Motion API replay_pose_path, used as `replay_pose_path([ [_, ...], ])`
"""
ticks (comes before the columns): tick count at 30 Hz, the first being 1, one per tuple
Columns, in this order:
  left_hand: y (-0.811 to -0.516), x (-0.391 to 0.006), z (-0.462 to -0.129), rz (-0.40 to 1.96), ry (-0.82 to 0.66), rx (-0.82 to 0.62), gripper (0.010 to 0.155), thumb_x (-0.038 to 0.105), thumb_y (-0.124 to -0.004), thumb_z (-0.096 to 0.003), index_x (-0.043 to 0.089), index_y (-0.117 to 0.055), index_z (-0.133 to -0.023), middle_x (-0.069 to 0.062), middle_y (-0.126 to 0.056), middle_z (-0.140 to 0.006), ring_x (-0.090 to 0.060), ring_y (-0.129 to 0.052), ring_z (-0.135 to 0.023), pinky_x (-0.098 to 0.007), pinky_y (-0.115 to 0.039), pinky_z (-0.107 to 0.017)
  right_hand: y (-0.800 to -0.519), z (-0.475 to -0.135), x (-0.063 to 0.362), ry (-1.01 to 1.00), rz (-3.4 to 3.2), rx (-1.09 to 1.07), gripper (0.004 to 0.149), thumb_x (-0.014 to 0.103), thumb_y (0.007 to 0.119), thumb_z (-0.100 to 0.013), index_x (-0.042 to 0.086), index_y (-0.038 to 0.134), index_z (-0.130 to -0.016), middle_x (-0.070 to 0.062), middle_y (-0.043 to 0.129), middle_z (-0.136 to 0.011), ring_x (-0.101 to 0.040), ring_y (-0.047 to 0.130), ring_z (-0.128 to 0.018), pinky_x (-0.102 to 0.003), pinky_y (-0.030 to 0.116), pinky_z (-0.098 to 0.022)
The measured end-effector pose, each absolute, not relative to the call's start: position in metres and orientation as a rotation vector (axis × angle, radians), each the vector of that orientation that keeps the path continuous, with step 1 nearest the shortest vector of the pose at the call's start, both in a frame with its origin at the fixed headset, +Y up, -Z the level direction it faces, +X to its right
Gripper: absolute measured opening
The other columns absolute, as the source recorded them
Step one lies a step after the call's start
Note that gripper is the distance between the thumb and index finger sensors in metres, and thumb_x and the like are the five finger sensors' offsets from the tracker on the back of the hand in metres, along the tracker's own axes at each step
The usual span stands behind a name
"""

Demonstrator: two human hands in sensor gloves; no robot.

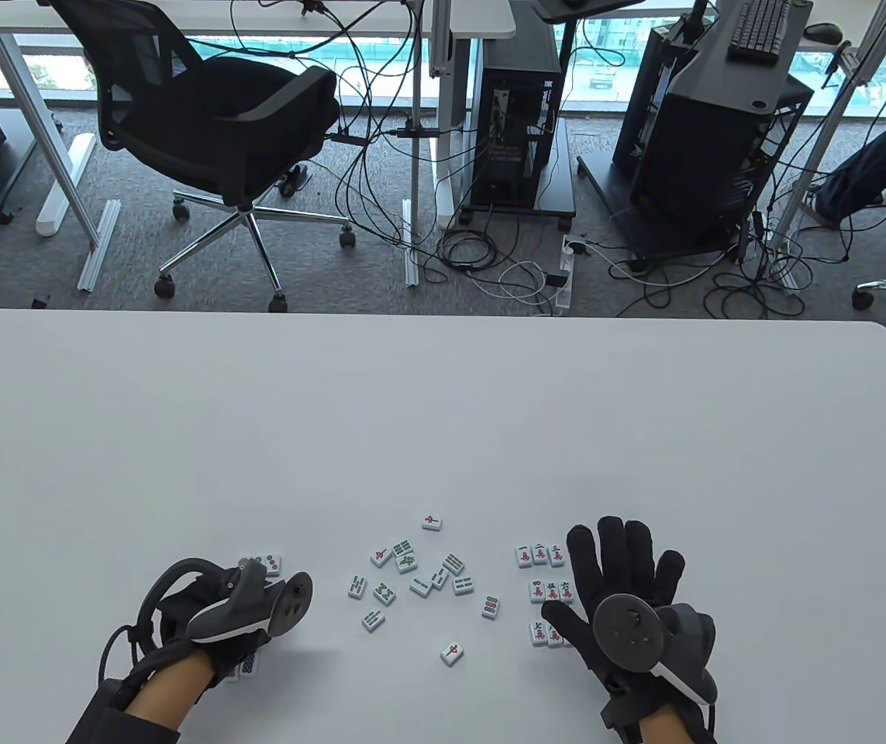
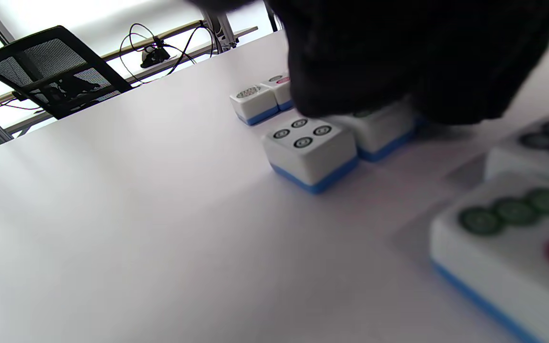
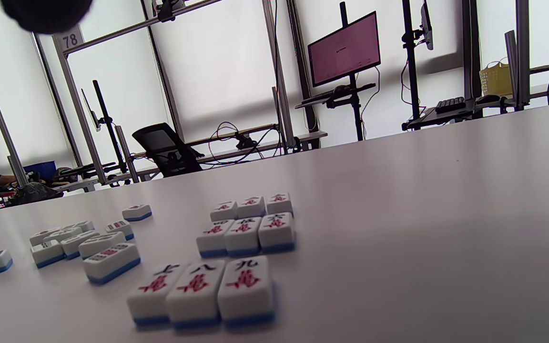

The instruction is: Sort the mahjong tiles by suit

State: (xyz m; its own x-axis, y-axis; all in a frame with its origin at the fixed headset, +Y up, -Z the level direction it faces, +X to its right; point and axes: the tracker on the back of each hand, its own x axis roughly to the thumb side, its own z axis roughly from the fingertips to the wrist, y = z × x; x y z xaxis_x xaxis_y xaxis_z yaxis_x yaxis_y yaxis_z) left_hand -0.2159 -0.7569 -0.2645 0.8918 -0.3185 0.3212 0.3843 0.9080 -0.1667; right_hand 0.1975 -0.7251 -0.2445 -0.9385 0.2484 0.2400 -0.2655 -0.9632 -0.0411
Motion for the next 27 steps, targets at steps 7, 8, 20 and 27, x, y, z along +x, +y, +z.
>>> replay_pose_path([
  [7, -0.733, -0.207, -0.265, -0.289, -0.288, -0.193, 0.063, 0.055, -0.089, -0.0276, 0.025, -0.085, -0.082, 0.016, -0.1, -0.033, -0.005, -0.09, -0.004, -0.031, -0.084, -0.016, -0.725, -0.245, 0.198, -0.111, 2.848, 0.337, 0.084, 0.064, 0.058, -0.045, 0.031, 0.012, -0.107, -0.011, 0.004, -0.114, -0.041, -0.001, -0.101, -0.073, 0.01, -0.067],
  [8, -0.729, -0.204, -0.266, -0.274, -0.294, -0.177, 0.062, 0.055, -0.089, -0.0278, 0.025, -0.085, -0.082, 0.016, -0.1, -0.033, -0.005, -0.091, -0.004, -0.031, -0.084, -0.016, -0.725, -0.245, 0.198, -0.112, 2.847, 0.335, 0.084, 0.064, 0.058, -0.045, 0.031, 0.012, -0.107, -0.011, 0.004, -0.114, -0.041, -0.001, -0.101, -0.073, 0.01, -0.067],
  [20, -0.706, -0.077, -0.28, -0.204, -0.596, 0.04, 0.062, 0.054, -0.089, -0.0286, 0.027, -0.083, -0.084, 0.016, -0.1, -0.035, -0.004, -0.092, -0.006, -0.031, -0.084, -0.017, -0.723, -0.244, 0.2, -0.136, 2.829, 0.331, 0.084, 0.064, 0.058, -0.046, 0.032, 0.012, -0.107, -0.011, 0.003, -0.114, -0.041, -0.002, -0.101, -0.073, 0.009, -0.067],
  [27, -0.729, -0.005, -0.291, -0.243, -0.689, -0.036, 0.065, 0.057, -0.088, -0.0277, 0.027, -0.082, -0.085, 0.016, -0.1, -0.034, -0.004, -0.091, -0.005, -0.031, -0.084, -0.017, -0.722, -0.244, 0.202, -0.147, 2.817, 0.327, 0.084, 0.064, 0.058, -0.045, 0.032, 0.011, -0.107, -0.011, 0.003, -0.114, -0.041, -0.002, -0.101, -0.073, 0.009, -0.067],
])
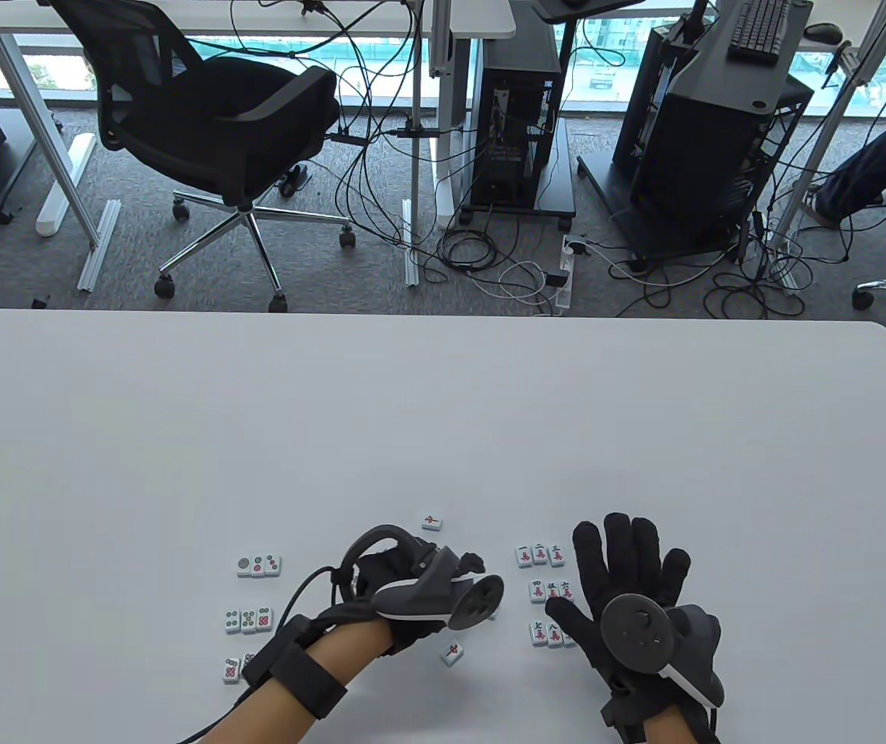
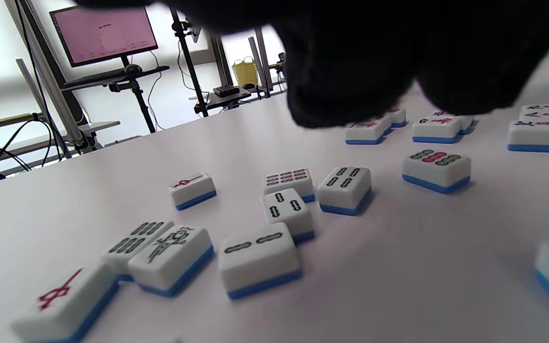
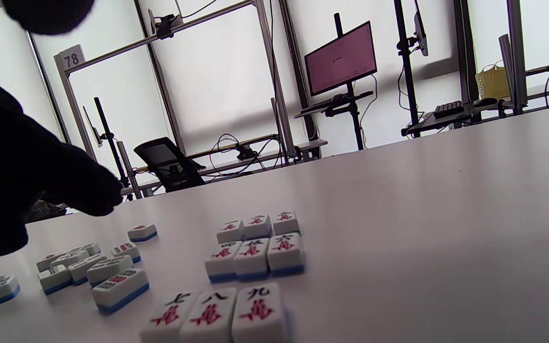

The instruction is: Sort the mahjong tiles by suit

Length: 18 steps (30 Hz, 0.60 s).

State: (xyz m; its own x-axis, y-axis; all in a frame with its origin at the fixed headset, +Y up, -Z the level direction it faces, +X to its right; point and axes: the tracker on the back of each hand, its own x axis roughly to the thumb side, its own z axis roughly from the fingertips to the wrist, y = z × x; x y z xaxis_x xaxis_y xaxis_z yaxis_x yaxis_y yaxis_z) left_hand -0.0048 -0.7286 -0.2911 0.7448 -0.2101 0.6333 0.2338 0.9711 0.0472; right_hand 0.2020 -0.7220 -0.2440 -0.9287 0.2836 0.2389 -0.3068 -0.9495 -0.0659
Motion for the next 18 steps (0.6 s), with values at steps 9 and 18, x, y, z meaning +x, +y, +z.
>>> replay_pose_path([
  [9, -0.761, 0.03, -0.296, -0.351, -0.704, -0.112, 0.064, 0.058, -0.087, -0.0282, 0.024, -0.084, -0.083, 0.017, -0.098, -0.027, -0.003, -0.087, 0.0, -0.03, -0.083, -0.012, -0.722, -0.245, 0.207, -0.155, 2.803, 0.303, 0.083, 0.064, 0.058, -0.046, 0.032, 0.011, -0.107, -0.011, 0.003, -0.114, -0.041, -0.002, -0.101, -0.073, 0.009, -0.067],
  [18, -0.754, 0.022, -0.294, -0.285, -0.713, -0.097, 0.06, 0.055, -0.088, -0.0291, 0.019, -0.086, -0.078, 0.018, -0.098, -0.028, -0.003, -0.088, 0.0, -0.029, -0.083, -0.012, -0.722, -0.245, 0.207, -0.153, 2.807, 0.304, 0.083, 0.063, 0.058, -0.046, 0.032, 0.011, -0.107, -0.011, 0.003, -0.114, -0.041, -0.002, -0.101, -0.073, 0.009, -0.067],
])
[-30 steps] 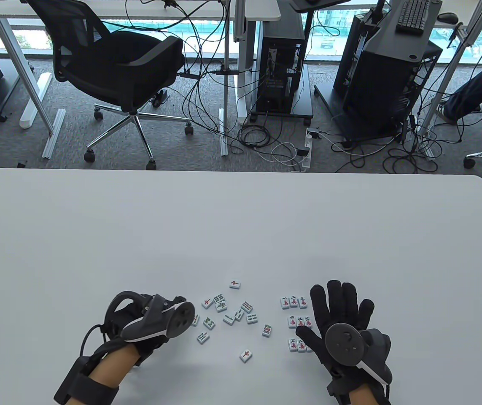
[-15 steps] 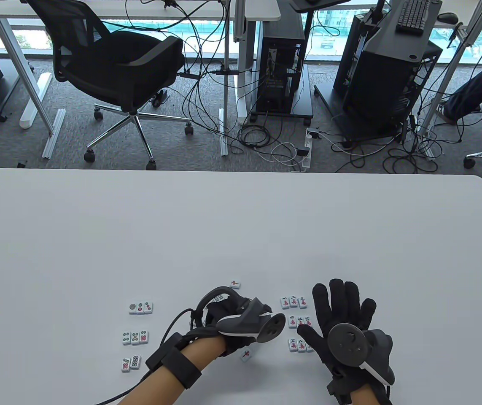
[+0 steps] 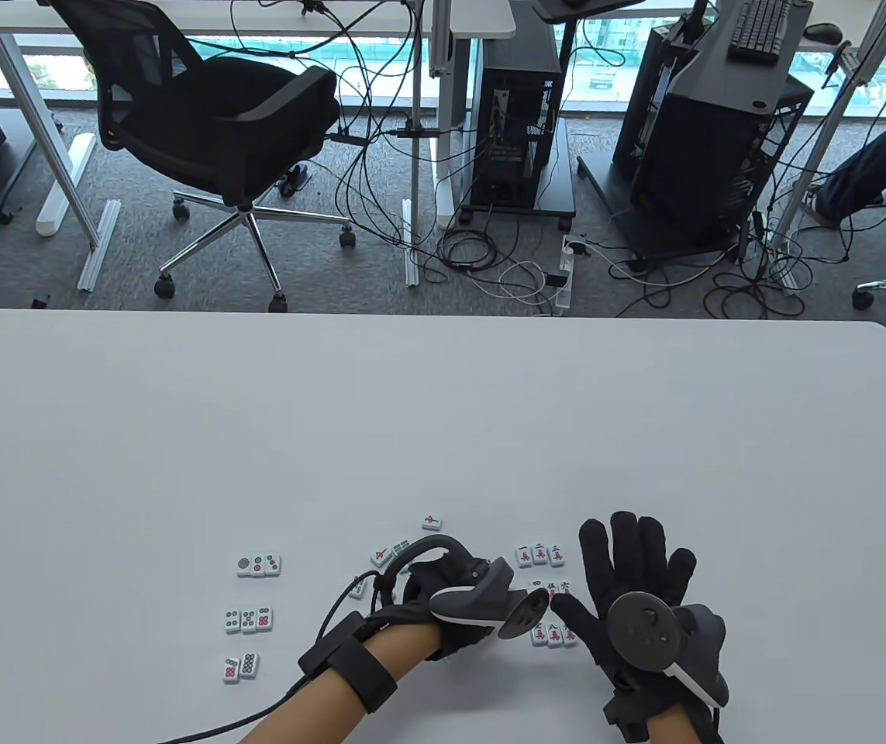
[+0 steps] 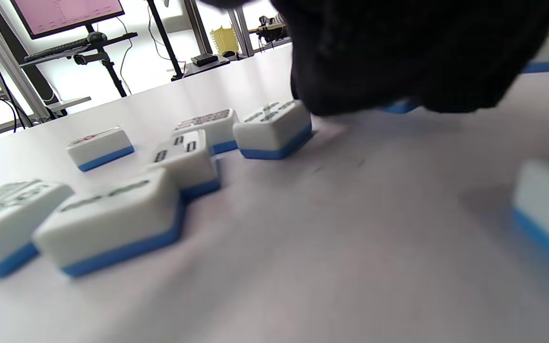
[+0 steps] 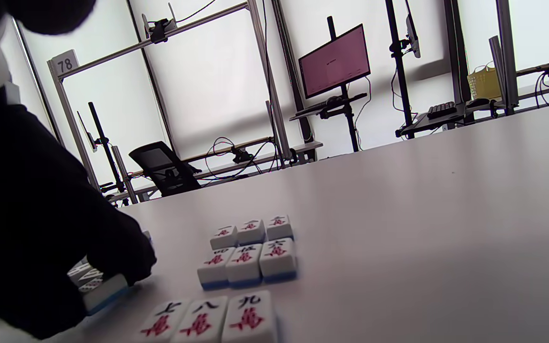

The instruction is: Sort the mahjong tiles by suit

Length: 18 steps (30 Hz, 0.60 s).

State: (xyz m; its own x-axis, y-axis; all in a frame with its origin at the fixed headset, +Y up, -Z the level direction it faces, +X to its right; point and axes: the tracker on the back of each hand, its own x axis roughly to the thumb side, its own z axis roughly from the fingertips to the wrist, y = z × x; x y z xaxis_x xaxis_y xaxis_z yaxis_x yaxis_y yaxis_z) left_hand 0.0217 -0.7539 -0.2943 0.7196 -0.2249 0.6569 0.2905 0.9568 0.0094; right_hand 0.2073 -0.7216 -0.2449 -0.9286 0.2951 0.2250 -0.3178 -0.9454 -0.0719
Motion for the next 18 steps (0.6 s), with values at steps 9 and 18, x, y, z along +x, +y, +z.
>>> replay_pose_path([
  [9, -0.709, -0.081, -0.272, -0.207, -0.578, -0.01, 0.06, 0.055, -0.088, -0.0288, 0.02, -0.087, -0.078, 0.018, -0.098, -0.028, -0.003, -0.088, 0.0, -0.03, -0.083, -0.012, -0.724, -0.245, 0.205, -0.144, 2.822, 0.314, 0.083, 0.064, 0.058, -0.046, 0.032, 0.011, -0.107, -0.011, 0.003, -0.114, -0.041, -0.002, -0.101, -0.073, 0.009, -0.067],
  [18, -0.726, -0.185, -0.239, -0.226, -0.379, -0.143, 0.06, 0.055, -0.089, -0.0278, 0.02, -0.088, -0.077, 0.017, -0.099, -0.027, -0.003, -0.088, 0.0, -0.03, -0.083, -0.012, -0.725, -0.245, 0.203, -0.13, 2.838, 0.323, 0.083, 0.064, 0.058, -0.046, 0.032, 0.012, -0.107, -0.011, 0.004, -0.114, -0.041, -0.002, -0.101, -0.073, 0.009, -0.067],
])
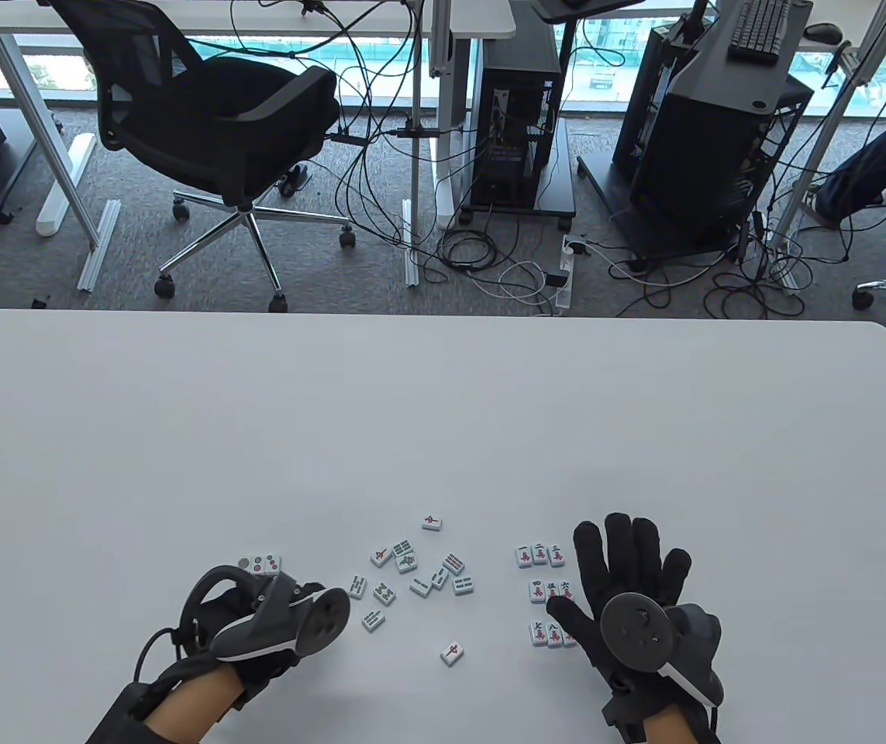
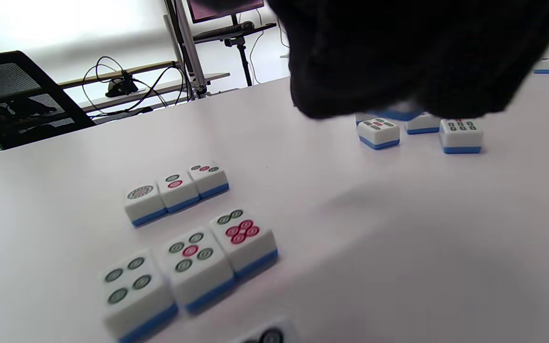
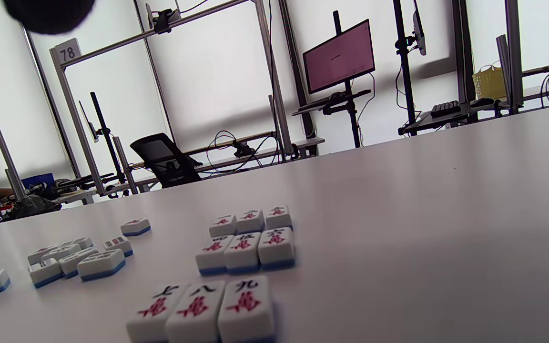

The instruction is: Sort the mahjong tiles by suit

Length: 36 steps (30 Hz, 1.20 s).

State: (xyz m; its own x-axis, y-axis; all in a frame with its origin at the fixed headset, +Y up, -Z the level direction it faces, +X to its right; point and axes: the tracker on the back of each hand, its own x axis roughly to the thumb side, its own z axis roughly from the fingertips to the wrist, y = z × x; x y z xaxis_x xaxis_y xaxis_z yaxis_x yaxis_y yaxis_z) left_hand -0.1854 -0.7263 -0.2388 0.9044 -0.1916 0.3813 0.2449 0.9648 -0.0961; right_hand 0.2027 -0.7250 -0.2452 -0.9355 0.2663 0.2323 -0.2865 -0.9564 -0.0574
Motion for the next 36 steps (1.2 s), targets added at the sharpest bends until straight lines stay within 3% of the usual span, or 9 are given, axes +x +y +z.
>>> replay_pose_path([
  [13, -0.759, -0.207, -0.218, -0.299, -0.339, -0.211, 0.06, 0.055, -0.089, -0.0269, 0.02, -0.088, -0.076, 0.018, -0.098, -0.026, -0.003, -0.087, 0.001, -0.029, -0.083, -0.011, -0.727, -0.246, 0.201, -0.103, 2.857, 0.327, 0.084, 0.064, 0.058, -0.046, 0.031, 0.012, -0.107, -0.011, 0.004, -0.114, -0.042, -0.001, -0.101, -0.073, 0.01, -0.067],
  [22, -0.759, -0.208, -0.217, -0.318, -0.329, -0.242, 0.065, 0.058, -0.088, -0.027, 0.021, -0.085, -0.081, 0.016, -0.1, -0.031, -0.004, -0.09, -0.003, -0.03, -0.084, -0.014, -0.727, -0.246, 0.2, -0.099, 2.86, 0.33, 0.083, 0.064, 0.058, -0.046, 0.031, 0.012, -0.107, -0.011, 0.004, -0.114, -0.042, -0.001, -0.101, -0.073, 0.01, -0.067],
  [26, -0.737, -0.214, -0.215, -0.28, -0.304, -0.18, 0.068, 0.059, -0.088, -0.0273, 0.024, -0.083, -0.085, 0.014, -0.102, -0.041, -0.006, -0.095, -0.011, -0.032, -0.085, -0.02, -0.727, -0.246, 0.2, -0.102, 2.857, 0.326, 0.084, 0.064, 0.058, -0.046, 0.031, 0.012, -0.107, -0.011, 0.004, -0.114, -0.042, -0.001, -0.101, -0.073, 0.01, -0.067],
  [31, -0.69, -0.231, -0.214, -0.217, -0.245, 0.038, 0.074, 0.061, -0.086, -0.0276, 0.029, -0.074, -0.093, 0.01, -0.099, -0.068, -0.012, -0.103, -0.039, -0.039, -0.085, -0.038, -0.726, -0.246, 0.201, -0.106, 2.856, 0.321, 0.084, 0.064, 0.058, -0.046, 0.031, 0.012, -0.107, -0.011, 0.004, -0.114, -0.042, -0.001, -0.101, -0.073, 0.01, -0.067],
  [36, -0.654, -0.256, -0.213, -0.049, -0.17, 0.226, 0.084, 0.067, -0.08, -0.0287, 0.035, -0.058, -0.103, 0.006, -0.077, -0.101, -0.019, -0.093, -0.079, -0.047, -0.076, -0.056, -0.726, -0.246, 0.201, -0.108, 2.858, 0.315, 0.084, 0.064, 0.058, -0.046, 0.031, 0.012, -0.107, -0.011, 0.003, -0.114, -0.042, -0.001, -0.101, -0.073, 0.01, -0.067],
])
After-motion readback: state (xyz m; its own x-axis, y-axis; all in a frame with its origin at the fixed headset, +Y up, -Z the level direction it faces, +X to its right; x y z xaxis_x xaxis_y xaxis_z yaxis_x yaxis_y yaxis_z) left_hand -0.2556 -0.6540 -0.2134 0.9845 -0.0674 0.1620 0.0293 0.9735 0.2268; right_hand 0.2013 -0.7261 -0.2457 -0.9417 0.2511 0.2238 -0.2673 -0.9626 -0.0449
